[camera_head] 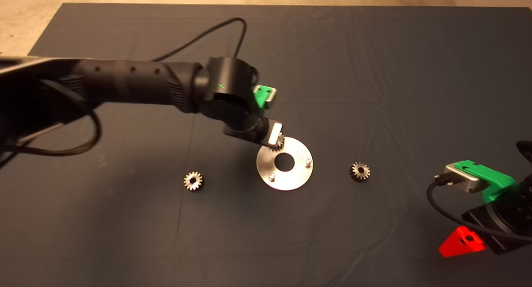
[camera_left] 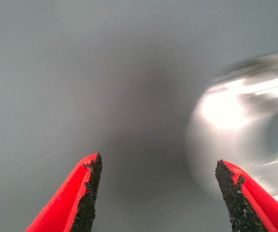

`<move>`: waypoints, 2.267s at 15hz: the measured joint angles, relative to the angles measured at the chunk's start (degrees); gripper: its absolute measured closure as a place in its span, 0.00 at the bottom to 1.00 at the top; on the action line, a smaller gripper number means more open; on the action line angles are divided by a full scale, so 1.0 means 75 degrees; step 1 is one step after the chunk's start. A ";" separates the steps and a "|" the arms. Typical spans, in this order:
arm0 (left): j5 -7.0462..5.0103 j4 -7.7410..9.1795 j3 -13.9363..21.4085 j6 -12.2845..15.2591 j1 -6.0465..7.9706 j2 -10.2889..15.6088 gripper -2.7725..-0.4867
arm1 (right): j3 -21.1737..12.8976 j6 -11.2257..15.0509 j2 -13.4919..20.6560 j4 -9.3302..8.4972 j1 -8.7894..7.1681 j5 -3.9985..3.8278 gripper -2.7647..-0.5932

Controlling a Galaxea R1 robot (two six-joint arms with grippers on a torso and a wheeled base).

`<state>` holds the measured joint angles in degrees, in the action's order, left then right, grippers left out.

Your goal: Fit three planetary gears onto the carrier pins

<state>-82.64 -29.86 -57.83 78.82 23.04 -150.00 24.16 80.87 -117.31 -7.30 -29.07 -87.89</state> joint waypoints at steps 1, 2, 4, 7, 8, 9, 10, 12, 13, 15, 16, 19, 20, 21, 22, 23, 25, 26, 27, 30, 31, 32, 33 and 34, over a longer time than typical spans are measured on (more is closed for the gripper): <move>-0.0346 0.0171 0.0155 0.0055 0.0007 0.0333 0.45 | 0.0000 0.0000 -0.0003 0.0000 0.0000 0.0003 0.05; -0.0569 0.0333 0.0301 0.0069 0.0007 0.0620 0.45 | 0.0000 -0.0002 -0.0007 0.0000 -0.0001 0.0011 0.06; -0.0645 0.0585 0.0394 0.0142 0.0034 0.1000 0.39 | 0.0000 -0.0003 -0.0011 0.0000 -0.0003 0.0010 0.05; -0.0616 0.1051 0.0464 0.0149 0.0067 0.1181 0.33 | 0.0000 0.0000 -0.0021 0.0000 0.0000 0.0001 0.05; -0.0616 0.1167 0.0477 0.0152 0.0067 0.1252 0.32 | 0.0000 -0.0003 -0.0021 0.0000 0.0000 0.0003 0.05; -0.0618 0.1241 0.0477 0.0149 0.0067 0.1319 0.32 | 0.0000 -0.0003 -0.0021 0.0000 -0.0001 0.0003 0.05; -0.0617 0.1383 0.0477 0.0149 0.0067 0.1387 0.32 | 0.0000 -0.0003 -0.0021 0.0000 0.0000 0.0005 0.05; -0.0616 0.1627 0.0479 0.0152 0.0067 0.1550 0.26 | 0.0000 0.0000 -0.0021 0.0000 0.0000 0.0003 0.06; -0.0616 0.1728 0.0479 0.0152 0.0067 0.1633 0.26 | 0.0000 -0.0003 -0.0021 0.0000 0.0000 0.0006 0.05; -0.0619 0.1892 0.0482 0.0160 0.0067 0.1789 0.19 | 0.0000 -0.0003 -0.0021 0.0000 0.0000 0.0003 0.05; -0.0619 0.1928 0.0482 0.0171 0.0067 0.1827 0.19 | 0.0000 -0.0003 -0.0021 0.0000 0.0000 0.0007 0.05; -0.0620 0.2107 0.0500 0.0205 0.0067 0.1826 0.19 | 0.0000 -0.0003 -0.0021 0.0000 0.0000 0.0007 0.05; -0.0619 0.2188 0.0523 0.0211 0.0067 0.1824 0.19 | 0.0000 -0.0003 -0.0021 0.0000 0.0000 0.0003 0.05; -0.0619 0.2239 0.0533 0.0215 0.0067 0.1823 0.19 | 0.0000 -0.0003 -0.0021 0.0000 0.0000 0.0003 0.05; -0.0620 0.2243 0.0529 0.0230 0.0067 0.1826 0.19 | 0.0000 -0.0003 -0.0021 0.0000 0.0000 0.0003 0.05; -0.0620 0.2250 0.0529 0.0233 0.0067 0.1826 0.19 | 0.0000 -0.0003 -0.0023 0.0000 0.0000 0.0007 0.05; -0.0620 0.2272 0.0529 0.0232 0.0067 0.1826 0.19 | 0.0000 -0.0003 -0.0023 0.0000 0.0000 0.0007 0.06; -0.0620 0.2276 0.0529 0.0230 0.0066 0.1826 0.19 | 0.0000 -0.0003 -0.0022 0.0000 -0.0001 0.0007 0.06; -0.0620 0.2279 0.0520 0.0230 0.0065 0.1826 0.19 | 0.0000 -0.0003 -0.0023 0.0000 0.0000 0.0003 0.06; -0.0620 0.2302 0.0420 0.0196 0.0062 0.1829 0.19 | 0.0000 -0.0003 -0.0023 0.0000 0.0000 0.0007 0.05; -0.0613 0.2302 0.0380 0.0125 0.0061 0.1829 0.19 | 0.0000 -0.0003 -0.0023 0.0000 0.0000 0.0007 0.05; -0.0551 0.2305 0.0313 -0.0035 0.0059 0.1826 0.19 | 0.0000 -0.0003 -0.0023 0.0000 0.0000 0.0004 0.05; -0.0495 0.2302 0.0243 -0.0128 0.0059 0.1826 0.19 | 0.0000 -0.0003 -0.0023 0.0000 0.0000 0.0007 0.05; -0.0476 0.2298 0.0209 -0.0212 0.0052 0.1829 0.19 | 0.0000 -0.0003 -0.0023 0.0000 0.0000 0.0007 0.05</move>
<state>-86.21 -12.62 -56.26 77.23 23.43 -136.28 24.16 80.85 -117.48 -7.30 -29.07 -87.85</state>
